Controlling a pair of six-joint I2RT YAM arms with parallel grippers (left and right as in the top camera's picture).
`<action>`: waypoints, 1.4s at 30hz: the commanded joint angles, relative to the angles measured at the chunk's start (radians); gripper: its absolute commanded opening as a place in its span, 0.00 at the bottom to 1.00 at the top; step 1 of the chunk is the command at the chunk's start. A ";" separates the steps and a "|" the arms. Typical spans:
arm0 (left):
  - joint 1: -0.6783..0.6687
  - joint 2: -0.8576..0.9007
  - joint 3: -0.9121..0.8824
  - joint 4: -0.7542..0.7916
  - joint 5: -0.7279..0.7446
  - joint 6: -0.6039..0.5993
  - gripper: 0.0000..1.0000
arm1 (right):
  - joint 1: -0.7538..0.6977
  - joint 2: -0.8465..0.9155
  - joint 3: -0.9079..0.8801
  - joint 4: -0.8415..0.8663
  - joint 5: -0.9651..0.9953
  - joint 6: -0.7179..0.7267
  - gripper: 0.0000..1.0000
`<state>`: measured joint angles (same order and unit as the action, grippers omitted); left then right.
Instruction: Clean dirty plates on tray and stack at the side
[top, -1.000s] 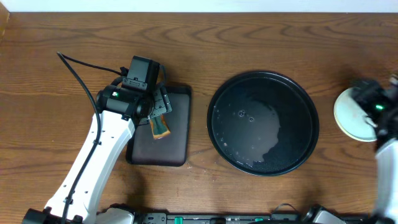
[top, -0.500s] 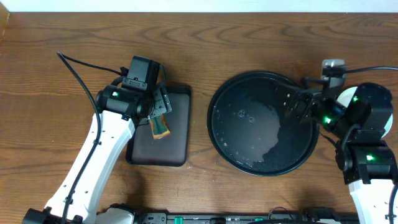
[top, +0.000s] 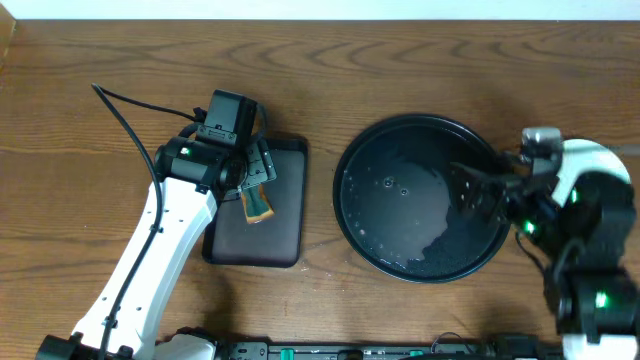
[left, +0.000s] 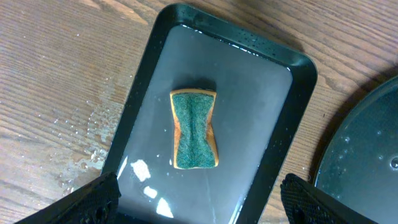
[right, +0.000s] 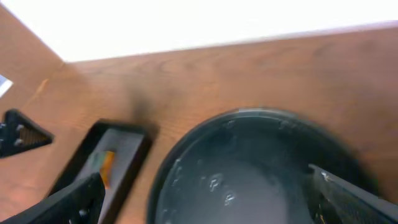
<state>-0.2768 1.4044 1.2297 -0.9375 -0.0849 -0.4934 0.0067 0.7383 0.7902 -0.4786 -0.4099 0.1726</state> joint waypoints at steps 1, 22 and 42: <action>0.003 0.002 0.011 -0.003 -0.005 0.001 0.84 | 0.020 -0.127 -0.171 0.071 0.180 -0.032 0.99; 0.003 0.002 0.011 -0.003 -0.005 0.001 0.84 | 0.014 -0.734 -0.785 0.425 0.226 -0.032 0.99; 0.003 0.002 0.011 -0.003 -0.005 0.001 0.84 | 0.014 -0.734 -0.785 0.423 0.226 -0.032 0.99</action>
<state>-0.2764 1.4044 1.2297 -0.9382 -0.0845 -0.4934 0.0124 0.0124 0.0101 -0.0563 -0.1894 0.1509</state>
